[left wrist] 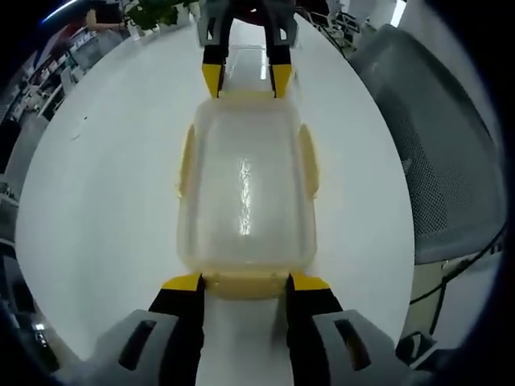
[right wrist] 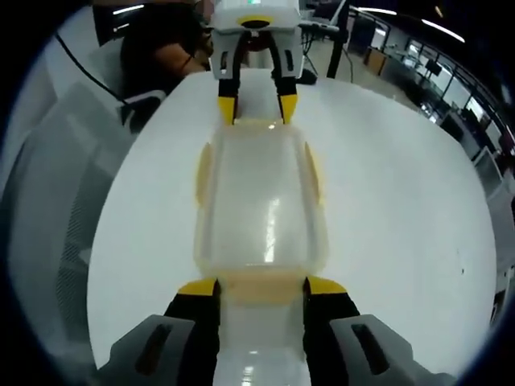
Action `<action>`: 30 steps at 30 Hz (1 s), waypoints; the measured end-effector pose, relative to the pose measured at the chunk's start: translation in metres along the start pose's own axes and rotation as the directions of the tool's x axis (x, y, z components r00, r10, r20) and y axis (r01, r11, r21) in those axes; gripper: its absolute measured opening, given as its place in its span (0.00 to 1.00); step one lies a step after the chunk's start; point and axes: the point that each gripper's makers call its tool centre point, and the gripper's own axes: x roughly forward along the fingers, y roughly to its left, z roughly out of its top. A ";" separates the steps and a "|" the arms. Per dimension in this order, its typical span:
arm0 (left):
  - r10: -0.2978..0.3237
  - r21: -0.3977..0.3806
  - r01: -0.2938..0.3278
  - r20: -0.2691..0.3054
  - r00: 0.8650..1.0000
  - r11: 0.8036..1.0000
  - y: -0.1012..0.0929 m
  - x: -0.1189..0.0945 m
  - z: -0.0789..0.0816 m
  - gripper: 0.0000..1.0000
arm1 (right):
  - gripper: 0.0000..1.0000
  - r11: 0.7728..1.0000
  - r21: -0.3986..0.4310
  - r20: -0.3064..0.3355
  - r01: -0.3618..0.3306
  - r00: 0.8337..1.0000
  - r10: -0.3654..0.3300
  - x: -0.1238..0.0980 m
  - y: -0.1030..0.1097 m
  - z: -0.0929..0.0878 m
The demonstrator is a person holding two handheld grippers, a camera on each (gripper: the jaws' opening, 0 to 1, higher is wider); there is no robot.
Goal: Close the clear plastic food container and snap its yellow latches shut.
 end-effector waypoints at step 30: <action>0.090 -0.002 -0.091 0.113 0.989 0.996 -0.008 -0.041 0.045 0.39 | 0.39 0.997 -0.055 0.031 0.051 0.998 -0.050 -0.058 0.004 -0.002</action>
